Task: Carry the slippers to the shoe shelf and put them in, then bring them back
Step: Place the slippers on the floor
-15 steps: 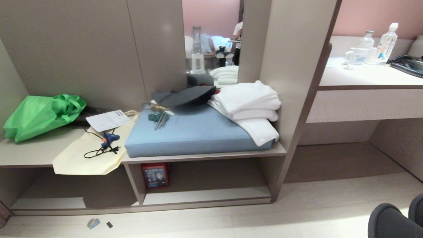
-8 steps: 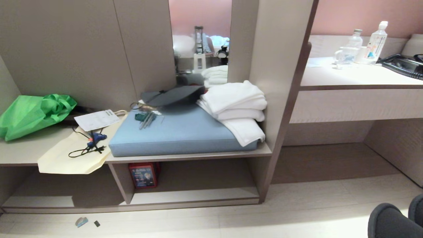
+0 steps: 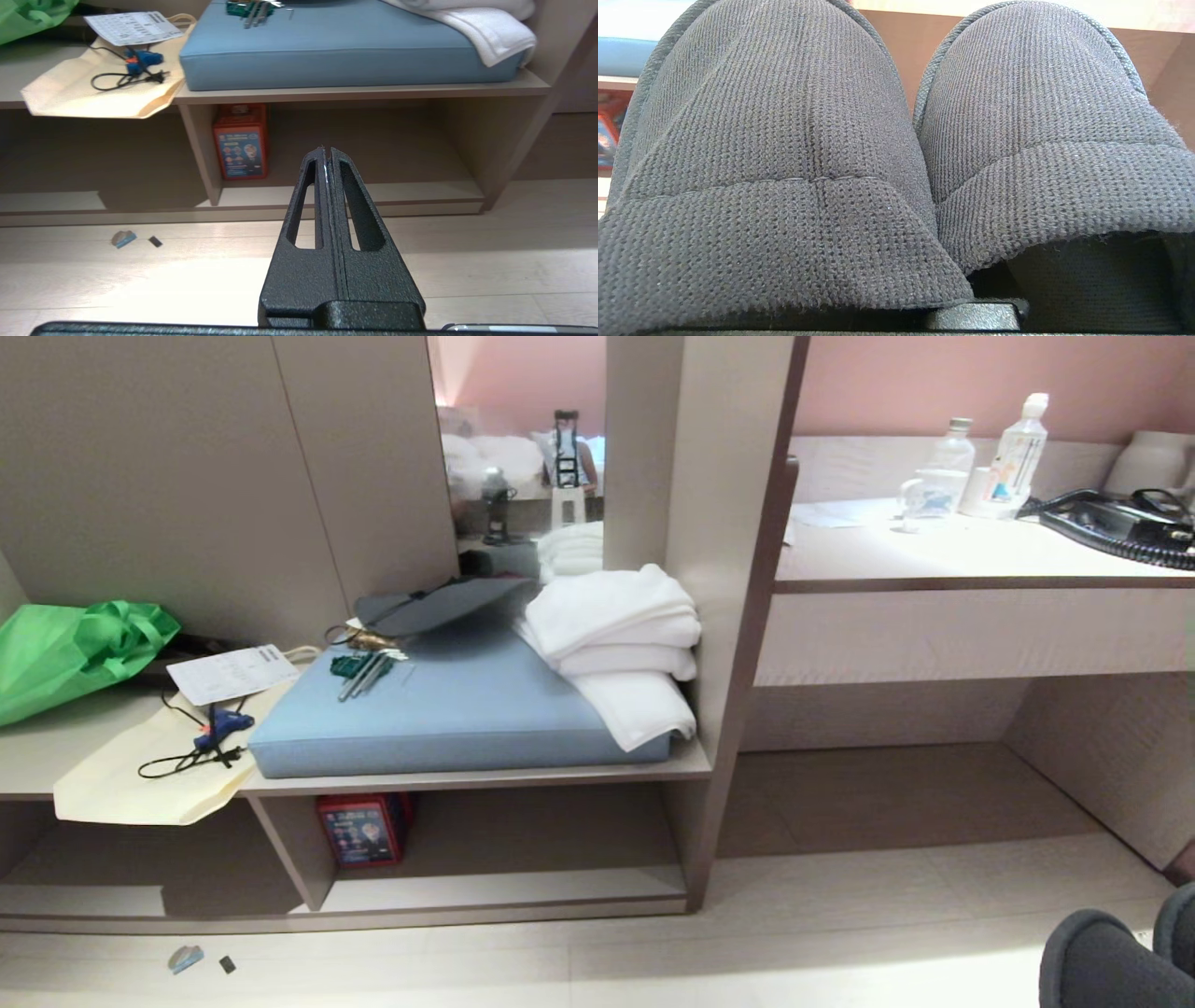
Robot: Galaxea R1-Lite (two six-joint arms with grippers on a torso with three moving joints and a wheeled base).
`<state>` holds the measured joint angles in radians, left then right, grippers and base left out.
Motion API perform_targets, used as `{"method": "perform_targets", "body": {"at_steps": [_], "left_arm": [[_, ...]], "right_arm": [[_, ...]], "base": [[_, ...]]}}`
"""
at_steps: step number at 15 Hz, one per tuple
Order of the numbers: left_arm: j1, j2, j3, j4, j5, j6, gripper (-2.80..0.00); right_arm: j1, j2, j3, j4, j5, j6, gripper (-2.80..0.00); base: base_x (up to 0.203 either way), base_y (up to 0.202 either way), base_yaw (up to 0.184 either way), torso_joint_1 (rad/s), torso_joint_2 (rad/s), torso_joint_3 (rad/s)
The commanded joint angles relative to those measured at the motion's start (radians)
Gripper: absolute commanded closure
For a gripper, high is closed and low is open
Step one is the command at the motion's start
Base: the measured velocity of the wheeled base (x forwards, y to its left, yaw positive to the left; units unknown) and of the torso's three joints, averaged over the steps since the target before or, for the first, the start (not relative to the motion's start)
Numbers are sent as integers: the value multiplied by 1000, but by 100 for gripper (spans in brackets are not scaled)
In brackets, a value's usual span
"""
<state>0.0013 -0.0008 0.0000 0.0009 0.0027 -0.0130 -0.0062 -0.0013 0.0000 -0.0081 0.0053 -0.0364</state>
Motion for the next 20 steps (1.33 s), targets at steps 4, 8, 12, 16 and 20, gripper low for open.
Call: {"method": "perform_targets", "body": {"at_steps": [4,8,12,16,20], "left_arm": [[0,1,0,1,0,-1,0],[0,1,0,-1,0,-1,0],[0,1,0,0,0,-1,0],[0,1,0,1,0,-1,0],[0,1,0,1,0,-1,0]], "right_arm": [[0,-2,2,-1,1,0,0],[0,-2,2,-1,1,0,0],[0,-2,0,-1,1,0,0],[0,-2,0,-1,1,0,0],[0,-2,2,-1,0,0,0]], "base": [[0,-197,1,2,2,1],[0,-198,0,2,1,2],[0,-194,3,4,1,1],[0,-197,3,2,2,1],[0,-198,2,4,5,3]]}}
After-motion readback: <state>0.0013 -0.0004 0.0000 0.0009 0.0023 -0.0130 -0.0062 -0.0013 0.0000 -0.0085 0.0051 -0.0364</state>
